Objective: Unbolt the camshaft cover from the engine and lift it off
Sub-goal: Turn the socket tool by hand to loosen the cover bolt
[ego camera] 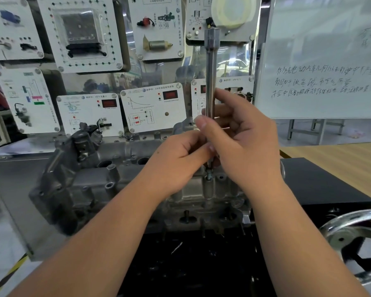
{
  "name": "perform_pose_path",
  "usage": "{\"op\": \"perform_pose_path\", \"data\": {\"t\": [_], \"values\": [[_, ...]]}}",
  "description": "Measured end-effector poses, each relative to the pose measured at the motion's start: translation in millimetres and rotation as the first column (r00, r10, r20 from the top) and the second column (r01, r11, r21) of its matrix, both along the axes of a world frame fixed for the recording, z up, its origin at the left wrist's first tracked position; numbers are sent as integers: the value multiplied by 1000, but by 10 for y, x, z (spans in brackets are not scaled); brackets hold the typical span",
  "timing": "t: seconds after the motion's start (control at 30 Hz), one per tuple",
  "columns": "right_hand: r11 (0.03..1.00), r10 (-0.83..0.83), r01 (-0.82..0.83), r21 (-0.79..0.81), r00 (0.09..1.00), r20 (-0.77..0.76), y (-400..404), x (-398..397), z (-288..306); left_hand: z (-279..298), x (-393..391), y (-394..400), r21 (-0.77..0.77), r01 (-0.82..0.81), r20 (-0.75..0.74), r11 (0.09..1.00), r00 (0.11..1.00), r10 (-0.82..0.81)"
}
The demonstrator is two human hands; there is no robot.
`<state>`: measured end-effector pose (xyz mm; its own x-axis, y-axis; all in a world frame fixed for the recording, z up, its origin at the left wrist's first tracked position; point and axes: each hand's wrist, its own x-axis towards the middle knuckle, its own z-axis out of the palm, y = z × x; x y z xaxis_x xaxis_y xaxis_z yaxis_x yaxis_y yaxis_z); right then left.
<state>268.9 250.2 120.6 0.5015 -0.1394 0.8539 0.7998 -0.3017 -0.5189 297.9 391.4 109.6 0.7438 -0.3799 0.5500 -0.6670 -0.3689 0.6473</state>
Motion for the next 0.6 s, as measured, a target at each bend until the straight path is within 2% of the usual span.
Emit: {"op": "perform_pose_path", "data": {"t": [0.2,0.33,0.47,0.6], "values": [[1000,-5,5,12,1000,5,3,-9,-4,-23,-8,2,-71,2,11,997,1000,-2],[999,-4,6,-47,999,51,-24,-34,16,-10,-22,25,-44,38,-26,998,999,-39],[999,-16,17,-37,1000,25,-66,1,3,3,-2,32,-28,44,-34,999,998,-45],[998,3,-2,-55,1000,9,-53,-2,-15,-26,16,20,-116,54,-32,992,998,-58]]}}
